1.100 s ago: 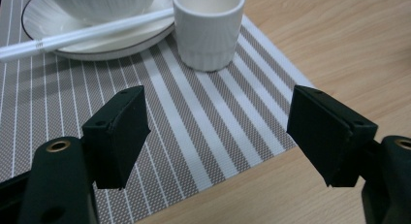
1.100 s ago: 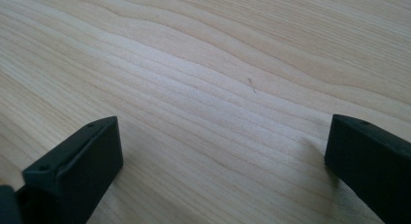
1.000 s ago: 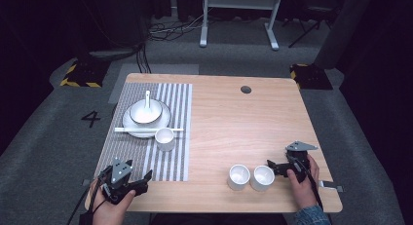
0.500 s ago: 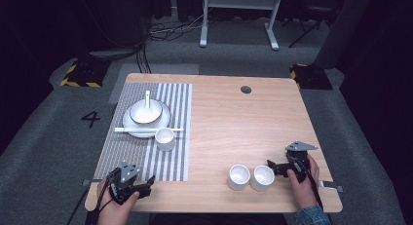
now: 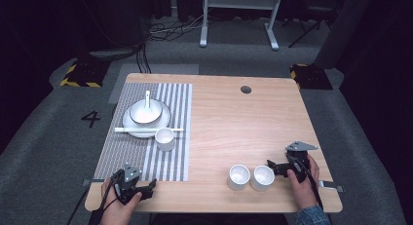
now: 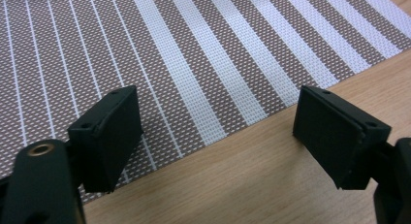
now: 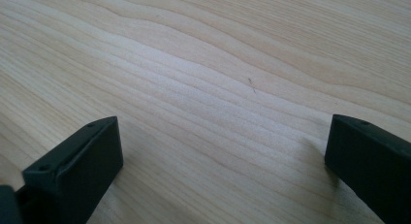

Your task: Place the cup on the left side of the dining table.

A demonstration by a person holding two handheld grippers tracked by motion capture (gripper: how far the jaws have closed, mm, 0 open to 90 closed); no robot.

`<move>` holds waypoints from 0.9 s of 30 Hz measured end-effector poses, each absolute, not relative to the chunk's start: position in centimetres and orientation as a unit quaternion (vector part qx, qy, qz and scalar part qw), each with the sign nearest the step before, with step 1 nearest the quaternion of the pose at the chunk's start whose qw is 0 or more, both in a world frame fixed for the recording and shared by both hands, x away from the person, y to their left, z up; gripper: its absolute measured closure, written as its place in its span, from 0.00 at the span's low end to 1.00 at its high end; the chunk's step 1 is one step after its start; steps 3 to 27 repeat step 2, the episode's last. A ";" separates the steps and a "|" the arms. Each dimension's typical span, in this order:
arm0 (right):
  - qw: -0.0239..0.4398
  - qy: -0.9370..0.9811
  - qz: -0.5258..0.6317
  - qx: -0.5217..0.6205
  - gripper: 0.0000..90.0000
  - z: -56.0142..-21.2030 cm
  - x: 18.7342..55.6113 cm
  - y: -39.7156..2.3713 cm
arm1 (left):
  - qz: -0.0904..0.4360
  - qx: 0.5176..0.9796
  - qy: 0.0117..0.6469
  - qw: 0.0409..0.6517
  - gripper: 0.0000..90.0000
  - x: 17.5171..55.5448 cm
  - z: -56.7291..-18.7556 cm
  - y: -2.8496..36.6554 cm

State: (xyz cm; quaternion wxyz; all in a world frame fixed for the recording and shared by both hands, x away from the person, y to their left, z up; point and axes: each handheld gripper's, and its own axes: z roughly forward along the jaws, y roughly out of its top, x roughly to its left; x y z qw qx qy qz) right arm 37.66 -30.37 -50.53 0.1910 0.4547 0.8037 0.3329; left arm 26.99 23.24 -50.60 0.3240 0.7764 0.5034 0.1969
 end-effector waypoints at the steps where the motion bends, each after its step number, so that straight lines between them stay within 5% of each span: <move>1: 0.191 0.804 0.333 0.454 0.00 -50.5 37.7 -30.4 | 0.199 0.775 0.500 0.331 0.15 26.8 -50.8 23.3; 27: 0.191 0.804 0.333 0.454 0.00 -50.5 37.7 -30.4 | 0.199 0.775 0.500 0.331 0.14 26.8 -50.8 23.3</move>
